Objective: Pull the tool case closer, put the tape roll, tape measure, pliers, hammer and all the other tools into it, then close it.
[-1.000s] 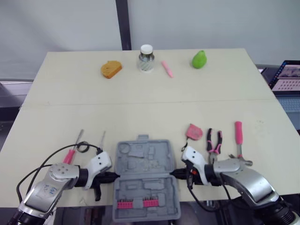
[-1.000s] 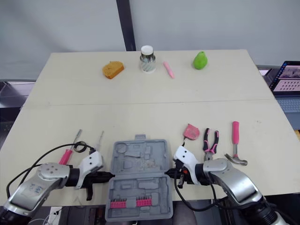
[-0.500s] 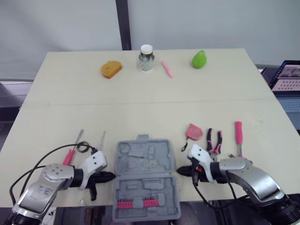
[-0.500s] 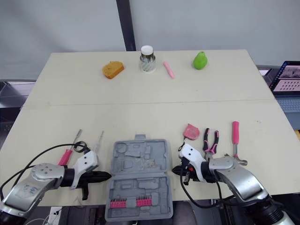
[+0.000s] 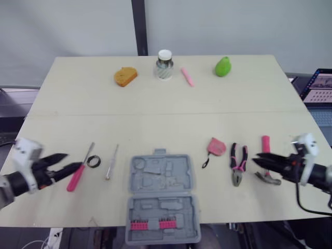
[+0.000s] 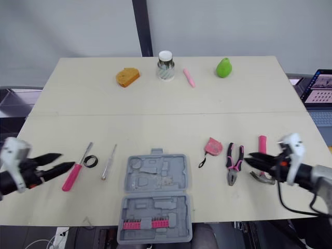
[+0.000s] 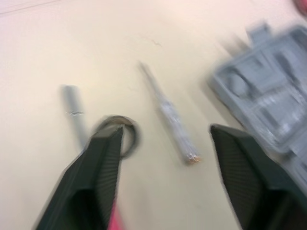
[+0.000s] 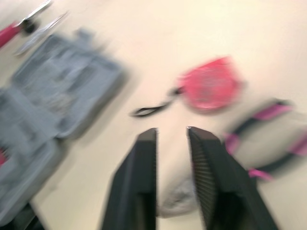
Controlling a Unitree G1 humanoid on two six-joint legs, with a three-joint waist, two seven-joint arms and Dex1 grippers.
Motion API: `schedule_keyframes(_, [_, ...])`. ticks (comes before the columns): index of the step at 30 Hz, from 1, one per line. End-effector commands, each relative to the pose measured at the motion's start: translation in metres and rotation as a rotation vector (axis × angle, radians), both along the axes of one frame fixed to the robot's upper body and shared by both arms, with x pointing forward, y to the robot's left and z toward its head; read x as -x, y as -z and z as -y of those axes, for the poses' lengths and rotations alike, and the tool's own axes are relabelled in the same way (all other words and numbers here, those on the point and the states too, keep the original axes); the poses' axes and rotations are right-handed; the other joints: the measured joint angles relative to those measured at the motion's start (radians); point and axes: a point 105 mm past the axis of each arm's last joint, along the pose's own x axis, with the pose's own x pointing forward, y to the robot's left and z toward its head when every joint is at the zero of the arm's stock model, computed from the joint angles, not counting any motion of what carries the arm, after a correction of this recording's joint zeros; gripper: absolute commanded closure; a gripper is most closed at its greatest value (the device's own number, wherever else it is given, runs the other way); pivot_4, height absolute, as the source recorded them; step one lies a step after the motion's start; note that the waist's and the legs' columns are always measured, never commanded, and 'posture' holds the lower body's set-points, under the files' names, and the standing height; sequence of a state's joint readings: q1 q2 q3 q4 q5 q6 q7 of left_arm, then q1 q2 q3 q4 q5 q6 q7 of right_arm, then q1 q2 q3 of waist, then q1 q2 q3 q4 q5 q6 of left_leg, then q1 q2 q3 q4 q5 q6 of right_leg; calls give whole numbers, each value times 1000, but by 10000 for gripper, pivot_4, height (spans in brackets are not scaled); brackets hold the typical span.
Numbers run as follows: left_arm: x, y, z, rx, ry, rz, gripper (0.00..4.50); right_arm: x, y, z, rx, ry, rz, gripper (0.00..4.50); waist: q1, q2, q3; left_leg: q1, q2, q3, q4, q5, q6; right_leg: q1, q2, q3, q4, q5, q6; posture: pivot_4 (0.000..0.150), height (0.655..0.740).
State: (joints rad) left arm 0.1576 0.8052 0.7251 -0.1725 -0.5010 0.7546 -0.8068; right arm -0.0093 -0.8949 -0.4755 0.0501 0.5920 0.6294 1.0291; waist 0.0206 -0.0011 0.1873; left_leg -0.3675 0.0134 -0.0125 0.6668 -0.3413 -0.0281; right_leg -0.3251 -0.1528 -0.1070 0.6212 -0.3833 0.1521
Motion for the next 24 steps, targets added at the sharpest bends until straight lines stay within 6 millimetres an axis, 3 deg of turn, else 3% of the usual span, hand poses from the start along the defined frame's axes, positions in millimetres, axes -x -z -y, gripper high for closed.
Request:
schedule_keyframes(1, [13, -10, -63, -21, -280, 114, 0, -8, -19, 69, 25, 279, 151, 11196, -3, 0, 0, 0, 0, 0, 0, 0, 0, 0, 0, 0, 0, 0, 0, 1500, 7400])
schedule_keyframes(3, [20, 0, -81, -53, -349, 108, 0, -10, -14, 93, 42, 387, 176, 506, -10, 0, 0, 0, 0, 1, -1, 0, 0, 0, 0, 0, 0, 0, 0, 1500, 7400])
schedule_keyframes(7, [31, 18, -92, -76, -405, 85, 0, -5, -2, 121, 74, 499, 179, 140, -13, 0, 0, 0, 0, 1, -1, 0, 0, -1, 0, 0, -1, 0, 0, 1500, 7400])
schedule_keyframes(15, [26, 26, -82, -93, -348, 59, 0, -8, 2, 114, 88, 441, 165, 140, -25, 0, 0, 0, 1, 1, -1, 0, 0, -1, 0, 0, 0, 0, 0, 1500, 7400])
schedule_keyframes(18, [10, 21, -64, -96, -247, 81, 0, -16, -8, 78, 68, 267, 179, 140, -24, 0, 0, 0, 1, 1, -2, 0, 0, -1, 0, 0, -1, 0, 0, 1500, 7400])
schedule_keyframes(21, [-13, 18, -16, -100, 9, 82, 0, -29, -27, 7, 26, -5, 194, 140, -23, 0, 0, 0, 1, 1, -1, 0, 0, -1, 0, 0, 0, 0, 0, 1500, 7400])
schedule_keyframes(24, [-24, 18, 29, -142, 273, 61, 0, -28, -42, -74, 27, -312, 201, 140, -22, 0, 0, 0, 2, 1, 0, 0, 0, -1, 0, 1, 1, 0, 0, 1500, 7400])
